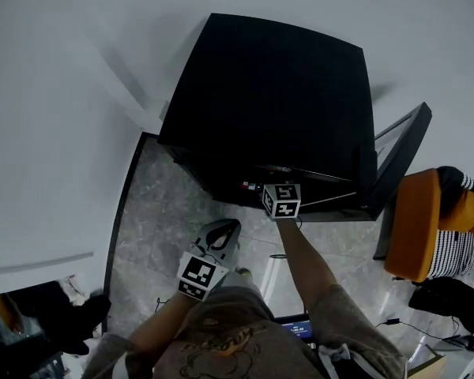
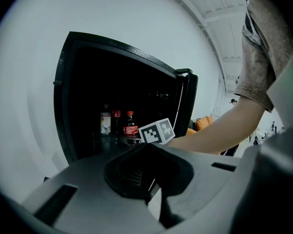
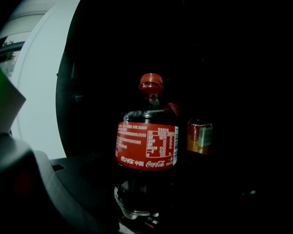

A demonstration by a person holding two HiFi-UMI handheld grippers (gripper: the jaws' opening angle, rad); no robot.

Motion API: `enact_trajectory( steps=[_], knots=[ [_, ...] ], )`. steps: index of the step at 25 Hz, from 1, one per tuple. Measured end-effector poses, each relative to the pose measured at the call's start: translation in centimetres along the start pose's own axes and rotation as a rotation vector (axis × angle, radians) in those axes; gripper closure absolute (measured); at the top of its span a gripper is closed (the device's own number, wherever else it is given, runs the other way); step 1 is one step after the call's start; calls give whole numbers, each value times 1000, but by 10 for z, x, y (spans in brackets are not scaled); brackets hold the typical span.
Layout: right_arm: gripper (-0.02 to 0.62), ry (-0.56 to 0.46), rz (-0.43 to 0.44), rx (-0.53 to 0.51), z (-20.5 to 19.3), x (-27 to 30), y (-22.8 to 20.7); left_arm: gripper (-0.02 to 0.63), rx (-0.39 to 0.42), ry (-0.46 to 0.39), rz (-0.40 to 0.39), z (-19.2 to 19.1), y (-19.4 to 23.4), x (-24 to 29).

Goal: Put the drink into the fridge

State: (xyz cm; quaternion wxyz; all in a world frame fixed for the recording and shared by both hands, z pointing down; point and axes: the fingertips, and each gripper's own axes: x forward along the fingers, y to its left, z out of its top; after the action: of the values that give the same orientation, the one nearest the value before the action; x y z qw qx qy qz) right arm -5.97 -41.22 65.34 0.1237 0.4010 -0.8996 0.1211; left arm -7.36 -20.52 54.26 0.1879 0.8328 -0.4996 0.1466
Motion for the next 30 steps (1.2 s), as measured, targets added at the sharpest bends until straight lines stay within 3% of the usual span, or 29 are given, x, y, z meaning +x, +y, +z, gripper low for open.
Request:
enact_trajectory(
  steps=[19,30],
  knots=[
    [290,-23,-96,4,-12,32,-32,601,-50,39,9,-31,-1,2],
    [290,-44,-100,-46,-11,35,-29,601,-79,42,5,-39,-4,5]
  ],
)
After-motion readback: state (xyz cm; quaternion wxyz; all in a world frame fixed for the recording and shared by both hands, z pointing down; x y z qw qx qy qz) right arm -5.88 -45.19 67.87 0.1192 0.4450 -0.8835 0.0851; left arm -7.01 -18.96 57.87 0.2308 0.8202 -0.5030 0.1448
